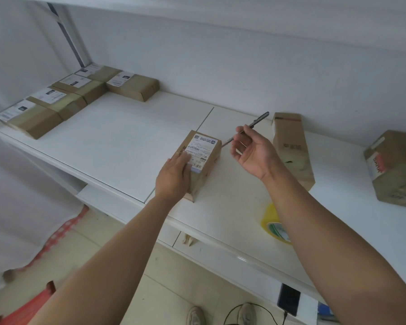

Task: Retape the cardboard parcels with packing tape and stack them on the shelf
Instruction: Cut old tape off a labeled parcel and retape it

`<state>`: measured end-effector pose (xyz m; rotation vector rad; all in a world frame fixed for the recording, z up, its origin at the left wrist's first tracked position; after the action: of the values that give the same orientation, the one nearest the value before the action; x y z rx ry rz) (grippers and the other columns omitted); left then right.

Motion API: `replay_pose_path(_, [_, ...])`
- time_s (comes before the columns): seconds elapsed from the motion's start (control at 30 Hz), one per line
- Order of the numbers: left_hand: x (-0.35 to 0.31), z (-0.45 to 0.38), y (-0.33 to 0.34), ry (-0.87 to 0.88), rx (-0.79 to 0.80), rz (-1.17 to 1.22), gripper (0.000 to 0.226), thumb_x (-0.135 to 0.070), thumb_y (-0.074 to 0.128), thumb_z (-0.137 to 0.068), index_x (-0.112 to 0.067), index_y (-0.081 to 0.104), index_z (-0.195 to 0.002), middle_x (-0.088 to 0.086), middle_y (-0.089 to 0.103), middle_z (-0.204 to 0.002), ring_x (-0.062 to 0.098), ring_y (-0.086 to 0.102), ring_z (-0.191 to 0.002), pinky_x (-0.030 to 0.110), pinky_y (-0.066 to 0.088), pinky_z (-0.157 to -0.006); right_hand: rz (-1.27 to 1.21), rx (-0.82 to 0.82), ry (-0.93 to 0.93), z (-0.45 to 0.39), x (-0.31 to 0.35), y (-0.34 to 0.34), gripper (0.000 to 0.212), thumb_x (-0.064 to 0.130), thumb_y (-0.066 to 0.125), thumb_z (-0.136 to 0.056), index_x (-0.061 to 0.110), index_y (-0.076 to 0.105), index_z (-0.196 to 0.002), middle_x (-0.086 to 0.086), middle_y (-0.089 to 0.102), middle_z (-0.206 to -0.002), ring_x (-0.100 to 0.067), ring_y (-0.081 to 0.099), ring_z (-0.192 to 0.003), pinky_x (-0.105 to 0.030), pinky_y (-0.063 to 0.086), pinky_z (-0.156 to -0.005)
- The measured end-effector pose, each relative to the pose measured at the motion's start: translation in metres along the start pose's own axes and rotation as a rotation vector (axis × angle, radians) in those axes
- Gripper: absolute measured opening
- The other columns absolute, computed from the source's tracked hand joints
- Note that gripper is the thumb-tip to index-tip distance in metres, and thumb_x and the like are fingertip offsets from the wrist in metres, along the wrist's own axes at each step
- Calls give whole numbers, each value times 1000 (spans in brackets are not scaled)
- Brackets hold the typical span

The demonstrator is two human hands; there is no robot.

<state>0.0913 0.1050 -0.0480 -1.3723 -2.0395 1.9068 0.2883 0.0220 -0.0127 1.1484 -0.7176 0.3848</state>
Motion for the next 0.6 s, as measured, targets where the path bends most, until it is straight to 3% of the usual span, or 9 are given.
replay_pose_path(0.07, [-2, -2, 1, 3, 41, -57, 37, -24, 38, -106, -15, 51, -140, 4, 50, -145, 30, 44, -132, 45, 40, -106, 48, 7, 12, -3, -2, 1, 20, 25, 56, -97, 11, 69, -91, 1, 61, -59, -12, 58, -62, -24, 49, -64])
replay_pose_path(0.13, [0, -3, 9, -20, 164, -180, 49, -32, 25, -109, -14, 31, -153, 10, 25, -163, 31, 18, -151, 44, 18, -122, 146, 28, 33, -5, -7, 4, 21, 24, 54, -97, 10, 68, -93, 0, 57, -57, -14, 55, -59, -25, 47, -62])
replay_pose_path(0.23, [5, -1, 18, -57, 296, -263, 60, -42, 17, -108, -13, 10, -159, 12, -2, -167, 27, -4, -154, 40, 3, -124, 326, 64, 64, -5, -16, 10, 24, 17, 48, -99, 10, 64, -84, -4, 55, -54, -17, 52, -57, -27, 45, -60])
replay_pose_path(0.33, [6, -1, 21, -81, 381, -283, 72, -55, 18, -104, -12, -2, -159, 9, -12, -166, 23, -13, -153, 37, -3, -123, 503, 65, 65, -4, -23, 13, 23, 12, 53, -95, 9, 63, -74, -8, 54, -52, -19, 49, -56, -28, 43, -59])
replay_pose_path(0.6, [5, -3, 13, -84, 477, -212, 68, -43, 26, -106, -12, -5, -159, 9, -14, -166, 22, -14, -153, 37, -4, -124, 706, 81, 125, 1, -32, 12, 28, 18, 51, -99, 6, 70, -81, -12, 67, -64, -22, 65, -61, -32, 55, -68])
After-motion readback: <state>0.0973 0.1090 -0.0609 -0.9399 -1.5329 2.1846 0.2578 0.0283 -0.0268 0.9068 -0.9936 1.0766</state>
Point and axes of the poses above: each hand's wrist, its own z-axis away from the middle knuckle, its own y-axis out of the palm, x = y × z, the point moved 7 cm from there along -z, towards the middle knuckle
